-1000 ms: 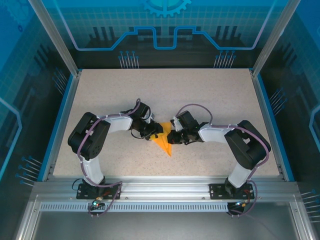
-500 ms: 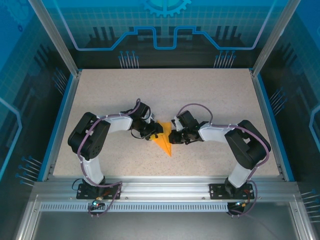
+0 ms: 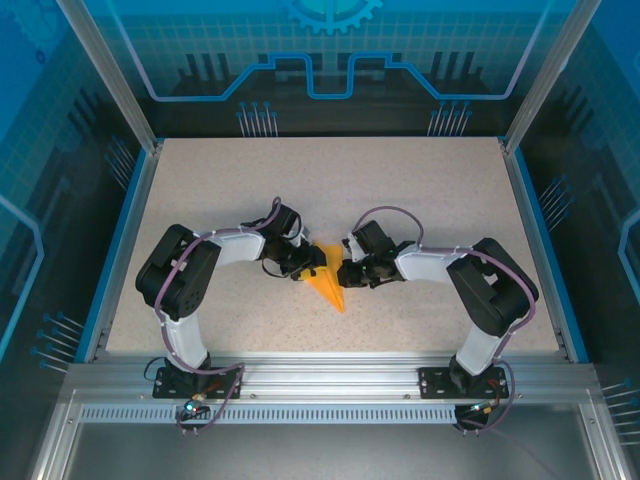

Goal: Fold a paper plane with a square sheet of paper (fold left side to right side)
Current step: Fourth fold the wing at the center of the table.

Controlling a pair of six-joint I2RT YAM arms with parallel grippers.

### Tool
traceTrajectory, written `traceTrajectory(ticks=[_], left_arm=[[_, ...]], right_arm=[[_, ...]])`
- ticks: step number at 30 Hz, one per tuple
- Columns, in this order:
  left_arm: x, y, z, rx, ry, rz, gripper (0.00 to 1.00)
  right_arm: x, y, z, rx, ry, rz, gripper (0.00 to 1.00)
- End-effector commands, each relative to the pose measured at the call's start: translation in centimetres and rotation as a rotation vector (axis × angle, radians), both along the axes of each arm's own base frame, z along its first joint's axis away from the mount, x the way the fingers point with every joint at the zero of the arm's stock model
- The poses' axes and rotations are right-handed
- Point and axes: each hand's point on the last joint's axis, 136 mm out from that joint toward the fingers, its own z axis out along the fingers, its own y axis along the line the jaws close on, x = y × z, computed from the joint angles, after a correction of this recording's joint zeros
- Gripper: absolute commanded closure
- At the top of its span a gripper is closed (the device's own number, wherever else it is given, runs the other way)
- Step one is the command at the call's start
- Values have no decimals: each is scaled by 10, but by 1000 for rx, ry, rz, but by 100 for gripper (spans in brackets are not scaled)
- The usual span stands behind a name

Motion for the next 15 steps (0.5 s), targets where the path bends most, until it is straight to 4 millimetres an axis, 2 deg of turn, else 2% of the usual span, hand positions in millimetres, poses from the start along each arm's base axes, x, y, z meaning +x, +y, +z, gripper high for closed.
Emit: traceTrajectory(ticks=[1,10,15], left_arm=[[-7,10,-19,79,40,1,54],[-7,10,-19,80,38,-1,54],[-8,10,-20,82,40,1,54]], right_arm=[[3,-4,-5,-39,9,4,94],[-8,-9,-13,-78,33,13,94],[-11,-6,-10,-71,28,24,94]])
